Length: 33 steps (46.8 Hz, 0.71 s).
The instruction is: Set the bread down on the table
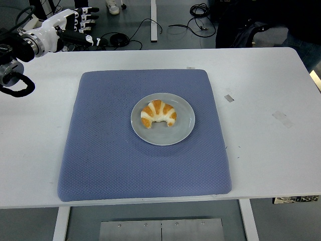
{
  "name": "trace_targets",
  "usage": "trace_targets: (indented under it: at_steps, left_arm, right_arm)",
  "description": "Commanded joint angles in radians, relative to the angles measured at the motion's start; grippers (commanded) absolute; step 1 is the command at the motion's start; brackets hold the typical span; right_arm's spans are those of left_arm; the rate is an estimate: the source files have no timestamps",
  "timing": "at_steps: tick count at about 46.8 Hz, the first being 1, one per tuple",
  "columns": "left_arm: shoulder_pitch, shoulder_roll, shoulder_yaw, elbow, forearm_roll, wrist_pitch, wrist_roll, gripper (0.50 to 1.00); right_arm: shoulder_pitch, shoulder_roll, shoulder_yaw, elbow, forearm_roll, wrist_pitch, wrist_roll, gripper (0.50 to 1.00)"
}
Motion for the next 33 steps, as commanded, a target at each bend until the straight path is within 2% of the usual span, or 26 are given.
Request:
trace_targets:
  at_steps: [1,9,18,24,28,33]
  left_arm:
    - [-0.001,-0.004,0.004,0.0,0.004,0.008,-0.001,0.971]
    - [-0.001,-0.025,0.001,0.003,0.004,0.042,-0.001,0.972]
    - [-0.013,-0.037,0.007,0.002,0.005,0.043,-0.014,0.975]
    - [-0.013,-0.039,0.009,-0.012,0.019,0.027,-0.016,0.974]
    - [-0.011,-0.036,0.007,-0.033,0.088,-0.003,-0.016,0.968]
    - [-0.01,-0.036,0.01,-0.069,0.16,-0.004,-0.016,0.961]
  right_arm:
    - [0.0,0.0,0.0,0.0,0.0,0.0,0.0,1.0]
    - [0.0,0.0,0.0,0.0,0.0,0.0,0.0,1.0]
    - [0.0,0.0,0.0,0.0,-0.001,0.0,0.0,1.0]
    - [0.0,0.0,0.0,0.0,-0.001,0.0,0.0,1.0]
    - [0.0,0.0,0.0,0.0,0.0,0.0,0.0,1.0]
    - [0.0,0.0,0.0,0.0,-0.001,0.0,0.0,1.0]
